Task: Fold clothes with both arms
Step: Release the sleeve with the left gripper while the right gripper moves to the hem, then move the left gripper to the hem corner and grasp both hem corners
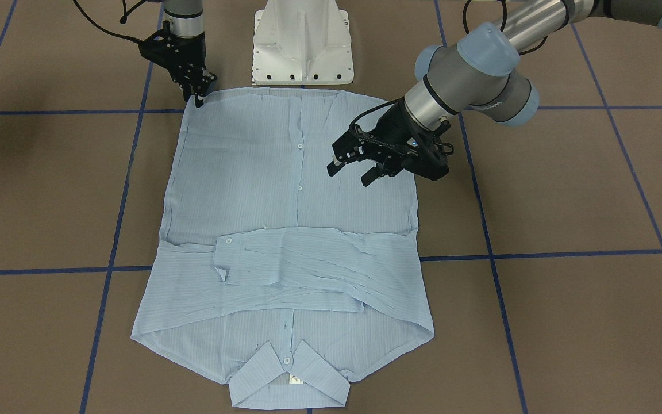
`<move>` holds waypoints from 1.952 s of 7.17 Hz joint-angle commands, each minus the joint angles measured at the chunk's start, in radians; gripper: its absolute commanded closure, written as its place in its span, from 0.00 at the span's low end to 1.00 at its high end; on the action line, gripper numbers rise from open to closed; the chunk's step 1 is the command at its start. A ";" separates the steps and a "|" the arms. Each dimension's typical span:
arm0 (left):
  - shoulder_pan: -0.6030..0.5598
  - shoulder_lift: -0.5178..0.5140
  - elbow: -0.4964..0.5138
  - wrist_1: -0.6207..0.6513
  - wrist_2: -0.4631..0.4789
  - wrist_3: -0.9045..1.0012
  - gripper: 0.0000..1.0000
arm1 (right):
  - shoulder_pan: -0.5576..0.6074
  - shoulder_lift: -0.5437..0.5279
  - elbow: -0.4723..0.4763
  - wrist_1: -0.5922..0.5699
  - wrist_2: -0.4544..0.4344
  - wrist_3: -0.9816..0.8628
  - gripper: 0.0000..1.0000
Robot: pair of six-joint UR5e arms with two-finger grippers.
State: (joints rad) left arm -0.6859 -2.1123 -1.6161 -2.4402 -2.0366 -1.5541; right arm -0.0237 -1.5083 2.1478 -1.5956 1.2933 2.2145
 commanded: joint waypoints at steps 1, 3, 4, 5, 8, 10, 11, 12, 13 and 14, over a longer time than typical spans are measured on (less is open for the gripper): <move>-0.001 0.002 -0.005 0.001 0.001 -0.003 0.10 | 0.002 -0.003 0.003 -0.001 0.009 -0.001 1.00; 0.009 0.050 -0.037 0.001 0.044 -0.029 0.10 | 0.004 -0.001 0.010 -0.003 0.012 -0.002 1.00; 0.069 0.079 -0.112 0.041 0.146 -0.047 0.10 | 0.013 -0.003 0.017 -0.003 0.017 -0.004 1.00; 0.177 0.134 -0.205 0.213 0.250 -0.043 0.10 | 0.039 -0.003 0.023 -0.003 0.037 -0.012 1.00; 0.382 0.280 -0.419 0.469 0.479 -0.040 0.13 | 0.056 -0.004 0.044 -0.003 0.058 -0.016 1.00; 0.462 0.363 -0.462 0.532 0.527 -0.064 0.13 | 0.056 -0.003 0.043 -0.001 0.061 -0.016 1.00; 0.494 0.394 -0.462 0.533 0.530 -0.102 0.16 | 0.056 -0.001 0.044 -0.003 0.058 -0.016 1.00; 0.515 0.415 -0.462 0.533 0.532 -0.119 0.17 | 0.056 -0.001 0.044 -0.001 0.058 -0.016 1.00; 0.552 0.422 -0.455 0.535 0.556 -0.145 0.18 | 0.056 -0.003 0.044 -0.001 0.058 -0.016 1.00; 0.568 0.437 -0.453 0.538 0.562 -0.155 0.19 | 0.056 -0.003 0.043 -0.001 0.058 -0.016 1.00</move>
State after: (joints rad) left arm -0.1473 -1.6937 -2.0728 -1.9055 -1.4881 -1.6888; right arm 0.0322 -1.5103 2.1918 -1.5970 1.3516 2.1982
